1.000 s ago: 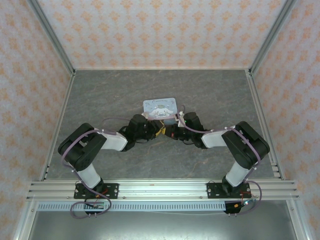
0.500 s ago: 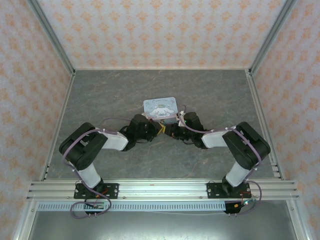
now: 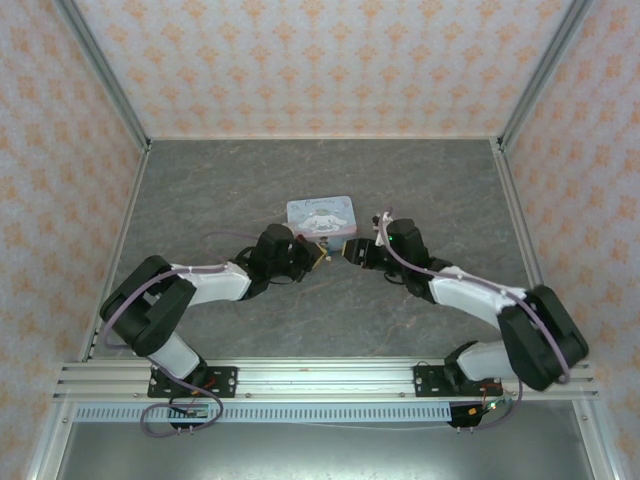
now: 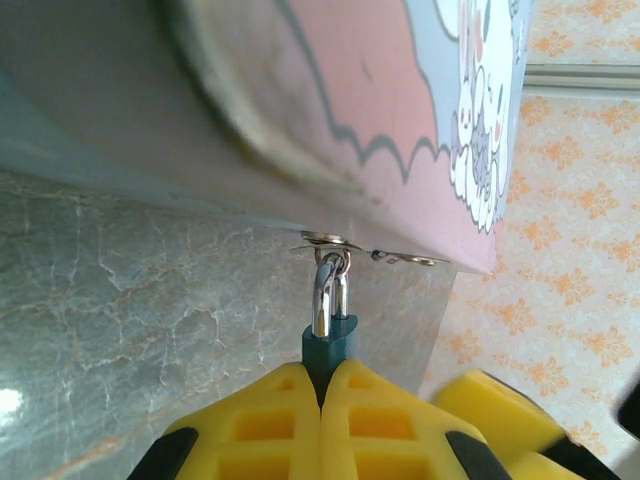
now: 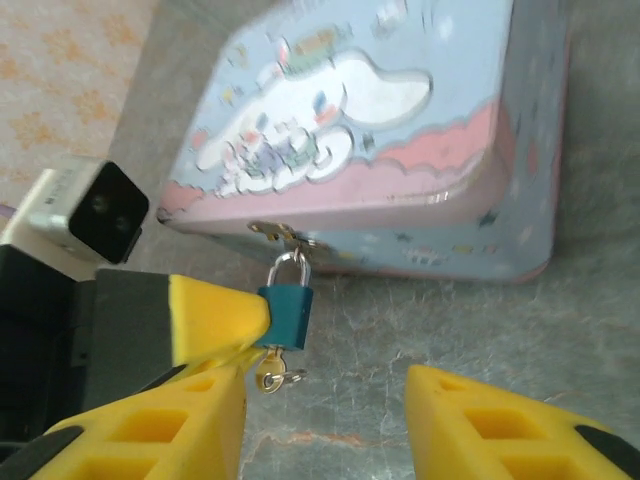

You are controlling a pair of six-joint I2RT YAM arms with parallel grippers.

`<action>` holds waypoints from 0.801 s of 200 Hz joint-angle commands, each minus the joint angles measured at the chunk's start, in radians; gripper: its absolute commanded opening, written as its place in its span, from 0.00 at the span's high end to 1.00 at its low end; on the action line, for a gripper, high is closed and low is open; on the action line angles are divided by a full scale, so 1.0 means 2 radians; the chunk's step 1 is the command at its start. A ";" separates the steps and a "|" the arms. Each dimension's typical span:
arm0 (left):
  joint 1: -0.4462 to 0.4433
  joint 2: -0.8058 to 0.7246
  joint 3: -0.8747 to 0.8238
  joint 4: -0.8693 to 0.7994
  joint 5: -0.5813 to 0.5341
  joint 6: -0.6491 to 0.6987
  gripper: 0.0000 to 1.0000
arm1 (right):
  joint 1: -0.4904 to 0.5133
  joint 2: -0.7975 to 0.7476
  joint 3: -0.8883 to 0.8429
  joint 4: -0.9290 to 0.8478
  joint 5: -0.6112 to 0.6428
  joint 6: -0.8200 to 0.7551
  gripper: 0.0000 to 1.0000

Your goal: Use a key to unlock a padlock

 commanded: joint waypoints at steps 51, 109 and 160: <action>-0.002 -0.056 0.053 -0.152 -0.033 -0.048 1.00 | 0.060 -0.140 0.020 -0.118 0.123 -0.299 0.57; -0.002 -0.072 0.071 -0.187 -0.037 -0.048 1.00 | 0.183 -0.097 0.014 -0.115 0.256 -0.566 0.56; -0.002 -0.070 0.086 -0.196 -0.030 -0.045 1.00 | 0.213 -0.047 0.030 -0.090 0.276 -0.629 0.55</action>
